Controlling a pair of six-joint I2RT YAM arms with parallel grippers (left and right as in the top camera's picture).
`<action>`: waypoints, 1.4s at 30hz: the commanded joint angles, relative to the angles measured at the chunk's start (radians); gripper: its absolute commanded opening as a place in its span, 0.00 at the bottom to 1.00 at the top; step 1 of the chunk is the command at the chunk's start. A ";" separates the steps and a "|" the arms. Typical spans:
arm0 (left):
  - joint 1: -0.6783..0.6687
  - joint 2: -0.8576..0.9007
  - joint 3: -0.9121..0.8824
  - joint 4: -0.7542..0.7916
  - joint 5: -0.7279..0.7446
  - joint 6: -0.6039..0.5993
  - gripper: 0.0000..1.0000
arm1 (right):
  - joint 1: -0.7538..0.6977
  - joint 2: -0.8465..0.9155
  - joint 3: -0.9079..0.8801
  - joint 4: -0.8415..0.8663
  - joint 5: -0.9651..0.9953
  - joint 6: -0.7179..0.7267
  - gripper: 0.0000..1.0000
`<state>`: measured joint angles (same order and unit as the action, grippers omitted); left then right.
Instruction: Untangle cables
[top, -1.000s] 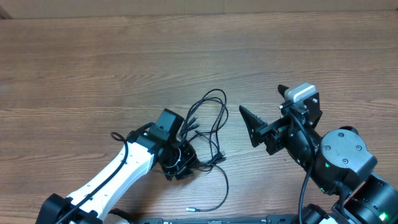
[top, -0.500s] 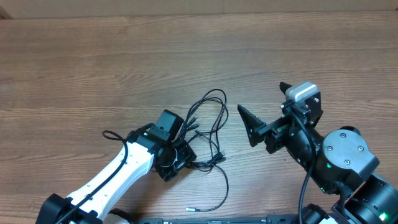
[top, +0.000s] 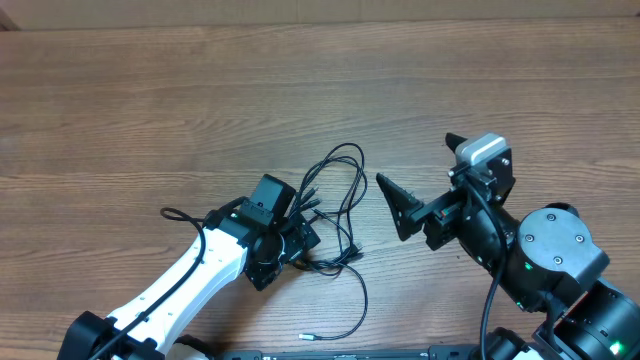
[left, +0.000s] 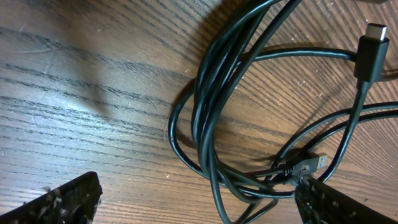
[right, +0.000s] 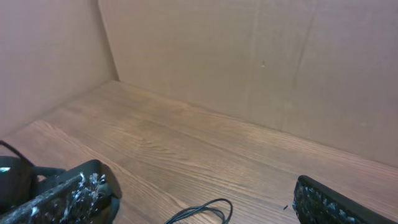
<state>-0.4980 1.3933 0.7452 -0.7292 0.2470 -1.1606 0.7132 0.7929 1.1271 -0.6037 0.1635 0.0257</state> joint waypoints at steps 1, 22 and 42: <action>-0.006 -0.013 0.019 0.003 -0.026 -0.006 1.00 | -0.003 -0.005 0.012 0.003 -0.063 0.005 1.00; -0.006 0.175 0.018 0.021 0.023 -0.060 0.87 | -0.003 -0.005 0.012 0.008 -0.121 0.004 1.00; -0.005 0.205 0.308 -0.126 0.177 0.319 0.04 | -0.003 -0.005 0.012 -0.010 -0.073 0.003 1.00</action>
<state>-0.4980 1.6188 0.9401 -0.8001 0.4187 -0.9627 0.7132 0.7929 1.1271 -0.6067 0.0547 0.0261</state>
